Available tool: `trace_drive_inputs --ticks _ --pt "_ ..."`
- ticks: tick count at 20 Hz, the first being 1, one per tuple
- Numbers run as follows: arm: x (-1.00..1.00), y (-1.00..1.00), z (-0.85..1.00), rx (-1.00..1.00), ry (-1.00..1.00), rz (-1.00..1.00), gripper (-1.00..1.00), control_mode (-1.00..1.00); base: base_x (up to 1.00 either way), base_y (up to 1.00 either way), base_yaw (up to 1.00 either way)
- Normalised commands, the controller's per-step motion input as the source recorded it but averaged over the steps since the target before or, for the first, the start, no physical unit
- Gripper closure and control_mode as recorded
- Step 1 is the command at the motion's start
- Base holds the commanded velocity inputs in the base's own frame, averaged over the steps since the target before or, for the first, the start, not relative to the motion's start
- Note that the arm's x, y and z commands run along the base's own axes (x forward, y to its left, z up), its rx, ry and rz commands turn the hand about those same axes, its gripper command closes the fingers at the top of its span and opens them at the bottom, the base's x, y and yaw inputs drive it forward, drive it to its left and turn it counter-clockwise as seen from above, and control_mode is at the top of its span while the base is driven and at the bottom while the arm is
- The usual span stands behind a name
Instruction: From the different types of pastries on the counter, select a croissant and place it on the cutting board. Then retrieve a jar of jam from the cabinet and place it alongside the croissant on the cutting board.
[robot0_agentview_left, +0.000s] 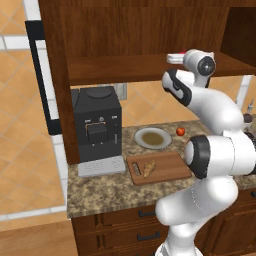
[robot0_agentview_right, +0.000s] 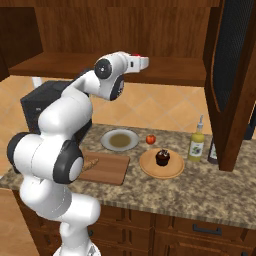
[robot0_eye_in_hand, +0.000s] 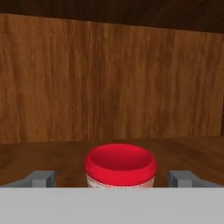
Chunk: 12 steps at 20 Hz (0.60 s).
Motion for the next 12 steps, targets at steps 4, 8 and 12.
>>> trace_drive_inputs --ticks 4,8,12 --pt "0.27 -0.11 -0.06 0.00 0.00 0.00 -1.00 -1.00 0.00 0.00 0.00" --pt "0.22 -0.14 -0.10 0.00 0.00 0.00 -1.00 -1.00 0.00 0.00 0.00" --pt "0.11 -0.12 -0.17 0.00 0.00 0.00 1.00 -1.00 0.00 0.00 0.00"
